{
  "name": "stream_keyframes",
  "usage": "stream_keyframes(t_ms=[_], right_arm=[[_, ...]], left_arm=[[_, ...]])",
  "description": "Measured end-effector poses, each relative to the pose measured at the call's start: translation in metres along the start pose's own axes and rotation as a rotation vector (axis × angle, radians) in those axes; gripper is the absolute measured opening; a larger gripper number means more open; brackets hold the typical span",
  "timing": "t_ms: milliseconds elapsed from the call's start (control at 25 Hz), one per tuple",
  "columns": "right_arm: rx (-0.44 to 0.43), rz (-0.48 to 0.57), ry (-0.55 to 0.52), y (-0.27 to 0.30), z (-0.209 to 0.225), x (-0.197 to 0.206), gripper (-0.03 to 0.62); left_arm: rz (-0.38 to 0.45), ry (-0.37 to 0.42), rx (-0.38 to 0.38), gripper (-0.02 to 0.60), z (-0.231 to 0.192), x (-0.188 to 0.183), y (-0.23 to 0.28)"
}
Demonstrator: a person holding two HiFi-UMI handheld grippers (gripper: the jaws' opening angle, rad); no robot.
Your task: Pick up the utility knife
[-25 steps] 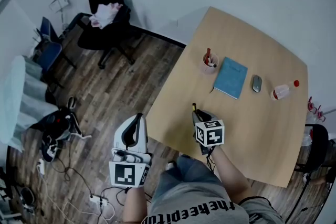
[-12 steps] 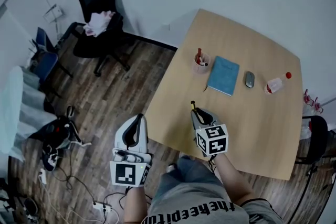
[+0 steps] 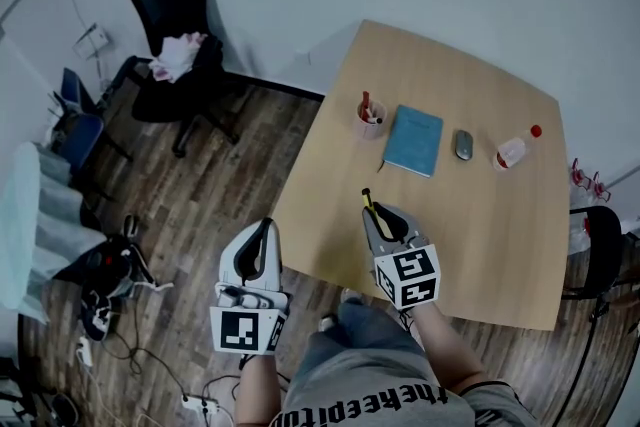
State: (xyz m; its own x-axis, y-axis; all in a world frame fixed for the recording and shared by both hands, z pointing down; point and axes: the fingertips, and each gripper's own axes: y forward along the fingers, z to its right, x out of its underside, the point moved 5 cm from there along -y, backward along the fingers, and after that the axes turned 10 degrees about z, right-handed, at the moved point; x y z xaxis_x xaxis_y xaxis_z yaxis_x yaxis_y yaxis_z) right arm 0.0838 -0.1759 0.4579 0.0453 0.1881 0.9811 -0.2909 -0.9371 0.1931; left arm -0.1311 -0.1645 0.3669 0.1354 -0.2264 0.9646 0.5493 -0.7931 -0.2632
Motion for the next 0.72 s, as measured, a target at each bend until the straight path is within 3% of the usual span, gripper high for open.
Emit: stream_keyframes(t_ms=[720], right_arm=[[0.035, 0.22, -0.051, -0.051, 0.004, -0.052, 0.061]], left_arm=[[0.01, 0.004, 0.037, 0.009, 0.016, -0.006, 0.003]])
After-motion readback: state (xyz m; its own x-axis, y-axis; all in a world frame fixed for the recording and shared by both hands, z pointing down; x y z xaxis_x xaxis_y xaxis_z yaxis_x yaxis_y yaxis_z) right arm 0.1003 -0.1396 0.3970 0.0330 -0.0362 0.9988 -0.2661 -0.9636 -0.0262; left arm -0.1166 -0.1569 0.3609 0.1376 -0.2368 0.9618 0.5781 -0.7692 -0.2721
